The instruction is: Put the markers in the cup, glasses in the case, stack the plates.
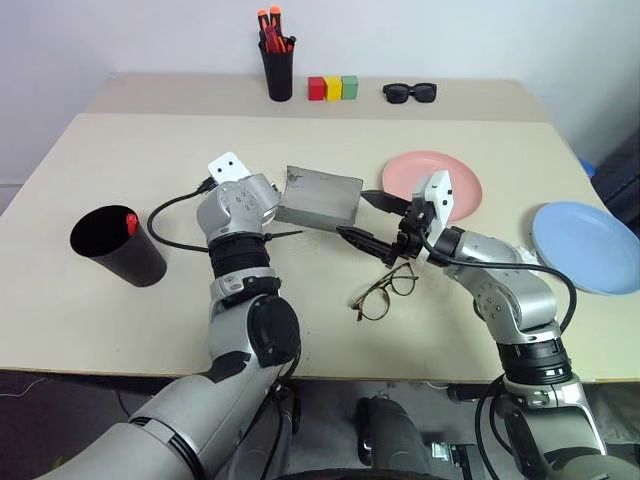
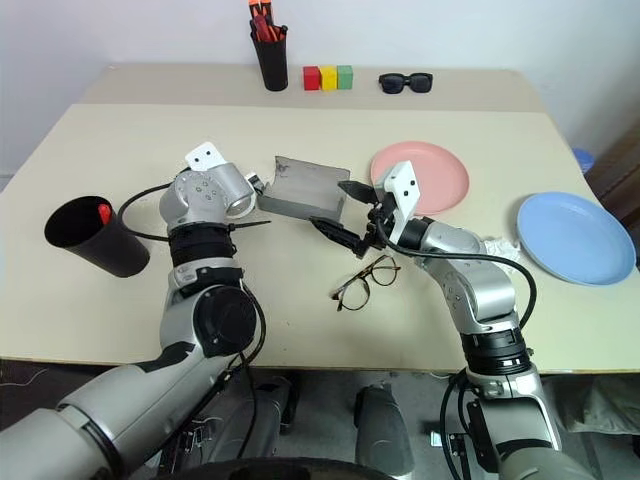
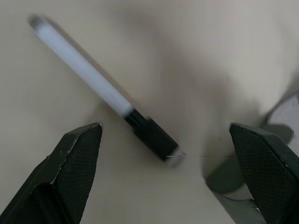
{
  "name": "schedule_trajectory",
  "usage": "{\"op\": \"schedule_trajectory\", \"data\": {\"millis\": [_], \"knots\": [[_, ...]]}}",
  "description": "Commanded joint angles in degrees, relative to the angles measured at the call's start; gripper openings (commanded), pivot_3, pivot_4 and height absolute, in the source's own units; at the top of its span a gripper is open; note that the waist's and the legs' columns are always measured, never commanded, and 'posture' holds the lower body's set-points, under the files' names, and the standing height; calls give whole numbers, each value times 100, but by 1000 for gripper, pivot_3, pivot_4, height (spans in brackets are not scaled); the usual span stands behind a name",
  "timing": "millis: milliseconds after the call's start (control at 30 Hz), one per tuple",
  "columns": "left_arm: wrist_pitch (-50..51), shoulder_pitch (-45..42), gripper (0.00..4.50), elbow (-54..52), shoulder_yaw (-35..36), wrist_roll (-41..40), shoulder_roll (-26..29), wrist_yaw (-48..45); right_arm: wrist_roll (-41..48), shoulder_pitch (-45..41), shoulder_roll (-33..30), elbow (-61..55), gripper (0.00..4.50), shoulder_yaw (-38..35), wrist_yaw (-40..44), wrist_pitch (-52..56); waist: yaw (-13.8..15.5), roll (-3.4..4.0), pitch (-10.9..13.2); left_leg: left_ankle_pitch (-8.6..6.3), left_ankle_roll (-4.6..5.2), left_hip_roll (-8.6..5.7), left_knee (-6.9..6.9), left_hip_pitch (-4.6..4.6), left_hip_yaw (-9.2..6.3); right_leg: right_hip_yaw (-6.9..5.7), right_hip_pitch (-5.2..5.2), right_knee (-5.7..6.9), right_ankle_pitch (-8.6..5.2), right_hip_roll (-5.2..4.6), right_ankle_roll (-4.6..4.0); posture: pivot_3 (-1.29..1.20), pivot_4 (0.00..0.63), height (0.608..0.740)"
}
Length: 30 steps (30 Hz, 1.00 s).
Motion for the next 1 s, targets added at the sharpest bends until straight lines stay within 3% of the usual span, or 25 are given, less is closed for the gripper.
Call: {"op": "schedule_trajectory", "data": {"millis": [33, 67, 267, 300, 333, 633, 767, 1000], "knots": [[-19, -157, 3936, 324, 182, -236, 34, 423, 79, -12, 4, -309, 4500, -78, -38, -11, 0, 0, 0, 0, 0, 0, 1, 0, 1, 1, 1, 0, 0, 0, 0, 0, 150, 740], [-25, -158, 3646, 374, 163, -209, 57, 561, 78, -13, 6, -311, 4500, -82, -48, -8, 0, 0, 0, 0, 0, 0, 3, 2, 1, 1, 4, 0, 0, 0, 1, 0, 150, 740], [-137, -66, 595, 423, 19, -179, 218, 1018, 87, -1, -7, -338, 4500, -101, -83, 13, 3, 1, -1, 0, -1, -1, 3, 8, 2, 3, 7, 1, 3, -1, 2, 0, 150, 740], [-167, -45, 180, 413, 4, -190, 236, 1051, 86, 1, -8, -339, 4500, -103, -87, 14, 2, 1, -2, 1, -2, -1, 3, 9, 2, 3, 7, 2, 3, -1, 2, 0, 150, 740], [-187, -30, 40, 404, -12, -207, 249, 1071, 84, 0, -8, -338, 4500, -104, -89, 14, 1, 1, -2, 1, -3, -1, 3, 9, 2, 3, 7, 3, 3, 0, 2, 0, 150, 740], [-970, 599, 40, -552, -1583, 187, 635, -85, 58, -21, 27, -299, 4500, -75, -115, -27, -24, 1, -1, 4, -6, 1, -1, 6, 8, 9, -3, 5, 19, 2, -23, 0, 150, 740], [-2465, 1898, 40, -2366, -3150, 1003, 1454, -1375, 52, -12, 76, -245, 4500, -96, -129, -99, -69, 3, -2, 4, -7, 3, -16, 7, 22, 24, -8, 0, 21, 2, -27, 0, 150, 740], [-3489, 3717, 40, -4332, -3481, 1877, 2519, -2054, 172, 30, 223, -303, 4500, -17, -77, -45, -54, 9, -6, 4, -7, 4, -22, 8, 23, 32, -15, -1, 24, 2, -36, 0, 150, 740]]}}
